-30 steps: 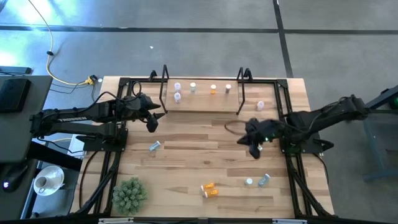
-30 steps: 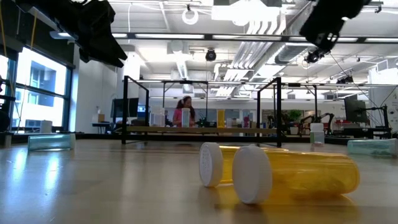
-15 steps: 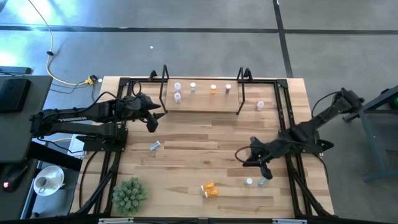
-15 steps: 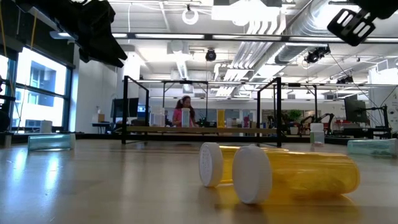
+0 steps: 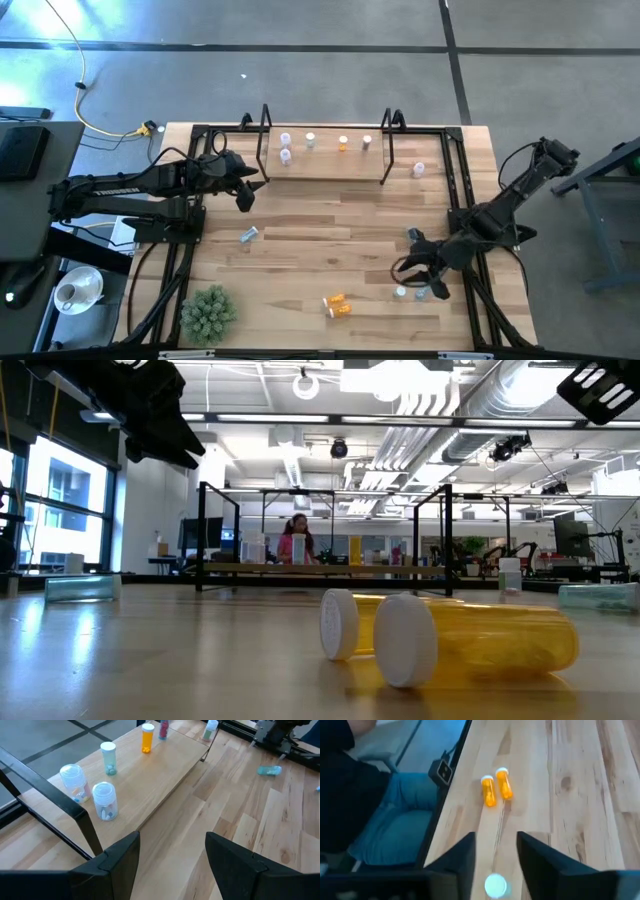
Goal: Pick and place medicine bottles onto shelf by color
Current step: Put the bottom green pill bottle on the shelf aligned with the other green pill bottle
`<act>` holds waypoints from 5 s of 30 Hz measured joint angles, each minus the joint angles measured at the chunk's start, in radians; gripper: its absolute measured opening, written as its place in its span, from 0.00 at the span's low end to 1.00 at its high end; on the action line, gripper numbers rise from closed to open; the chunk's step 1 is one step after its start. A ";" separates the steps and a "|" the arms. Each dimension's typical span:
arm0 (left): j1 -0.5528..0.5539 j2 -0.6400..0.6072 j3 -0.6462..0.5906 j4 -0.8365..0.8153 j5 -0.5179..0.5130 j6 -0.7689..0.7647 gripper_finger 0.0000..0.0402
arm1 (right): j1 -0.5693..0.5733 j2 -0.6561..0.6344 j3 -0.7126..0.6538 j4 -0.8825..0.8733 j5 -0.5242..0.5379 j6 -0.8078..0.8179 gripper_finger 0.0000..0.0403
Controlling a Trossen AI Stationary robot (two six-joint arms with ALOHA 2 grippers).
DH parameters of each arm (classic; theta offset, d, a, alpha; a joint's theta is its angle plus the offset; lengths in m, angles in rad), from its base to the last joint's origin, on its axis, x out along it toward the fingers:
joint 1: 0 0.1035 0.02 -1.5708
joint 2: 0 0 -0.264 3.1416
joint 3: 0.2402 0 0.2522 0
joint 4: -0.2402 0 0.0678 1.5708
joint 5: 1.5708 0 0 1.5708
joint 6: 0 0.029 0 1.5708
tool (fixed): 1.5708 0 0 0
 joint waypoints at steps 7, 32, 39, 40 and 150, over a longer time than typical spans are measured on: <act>0.000 0.000 0.000 0.000 0.000 -0.001 0.53 | 0.079 0.063 0.000 -0.007 0.026 -0.001 0.48; 0.000 0.000 0.000 0.000 0.000 -0.001 0.53 | 0.136 0.355 0.000 -0.002 0.079 0.123 0.45; 0.000 0.000 0.000 0.000 0.000 -0.001 0.53 | 0.136 0.359 0.000 -0.003 0.082 0.175 0.45; 0.000 0.000 0.000 0.000 0.000 -0.001 0.53 | 0.136 0.364 0.000 -0.002 0.087 0.175 0.45; 0.000 0.000 0.000 0.003 -0.004 -0.001 0.53 | -1.100 0.852 0.888 -0.121 -0.202 -0.552 0.26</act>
